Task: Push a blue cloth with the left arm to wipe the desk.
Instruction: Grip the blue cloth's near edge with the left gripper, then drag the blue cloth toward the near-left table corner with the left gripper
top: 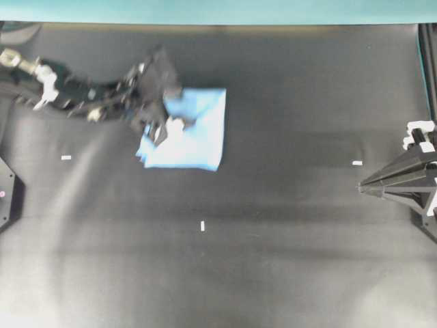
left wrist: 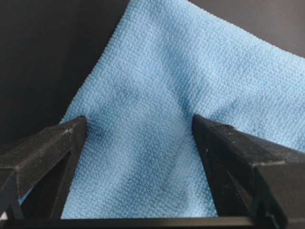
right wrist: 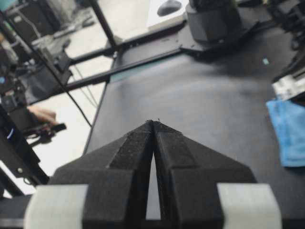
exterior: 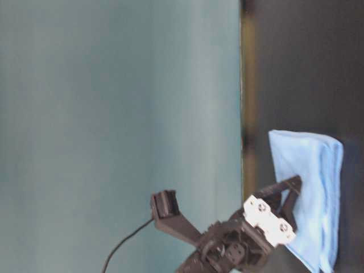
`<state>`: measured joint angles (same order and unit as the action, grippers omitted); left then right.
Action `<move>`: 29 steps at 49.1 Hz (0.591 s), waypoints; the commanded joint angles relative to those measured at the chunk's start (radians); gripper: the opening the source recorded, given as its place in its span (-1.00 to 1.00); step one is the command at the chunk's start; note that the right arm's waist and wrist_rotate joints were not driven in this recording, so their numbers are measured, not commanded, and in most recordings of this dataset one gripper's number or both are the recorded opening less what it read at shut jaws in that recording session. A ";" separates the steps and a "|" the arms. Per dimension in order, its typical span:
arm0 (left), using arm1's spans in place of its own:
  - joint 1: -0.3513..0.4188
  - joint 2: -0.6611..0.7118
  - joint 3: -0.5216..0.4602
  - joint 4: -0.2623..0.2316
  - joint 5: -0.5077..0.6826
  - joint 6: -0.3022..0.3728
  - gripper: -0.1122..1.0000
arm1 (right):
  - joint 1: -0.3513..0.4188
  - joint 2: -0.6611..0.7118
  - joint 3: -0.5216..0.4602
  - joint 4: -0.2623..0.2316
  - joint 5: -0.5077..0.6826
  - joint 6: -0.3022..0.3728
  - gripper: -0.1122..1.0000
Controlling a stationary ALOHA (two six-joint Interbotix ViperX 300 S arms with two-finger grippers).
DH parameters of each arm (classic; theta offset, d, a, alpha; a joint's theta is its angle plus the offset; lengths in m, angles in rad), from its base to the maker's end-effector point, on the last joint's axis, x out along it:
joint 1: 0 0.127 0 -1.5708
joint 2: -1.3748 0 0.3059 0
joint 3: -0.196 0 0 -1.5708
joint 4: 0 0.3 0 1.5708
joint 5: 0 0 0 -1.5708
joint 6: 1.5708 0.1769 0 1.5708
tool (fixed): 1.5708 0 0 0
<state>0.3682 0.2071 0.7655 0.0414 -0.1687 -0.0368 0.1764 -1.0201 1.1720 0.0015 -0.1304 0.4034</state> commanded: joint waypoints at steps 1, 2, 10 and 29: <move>-0.055 -0.012 0.040 0.002 -0.011 -0.002 0.77 | 0.000 -0.002 -0.023 0.002 -0.026 0.000 -0.80; -0.063 -0.015 0.046 0.002 -0.012 -0.002 0.77 | 0.002 -0.005 -0.023 0.002 -0.029 0.000 -0.80; -0.121 -0.031 0.098 0.003 -0.012 -0.002 0.77 | 0.000 -0.025 -0.023 0.002 -0.040 0.000 -0.80; -0.302 -0.133 0.216 0.003 -0.005 -0.051 0.77 | 0.002 -0.029 -0.025 0.002 -0.038 0.000 -0.80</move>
<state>0.1319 0.1028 0.9419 0.0414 -0.1887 -0.0721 0.1779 -1.0554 1.1720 0.0031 -0.1595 0.4050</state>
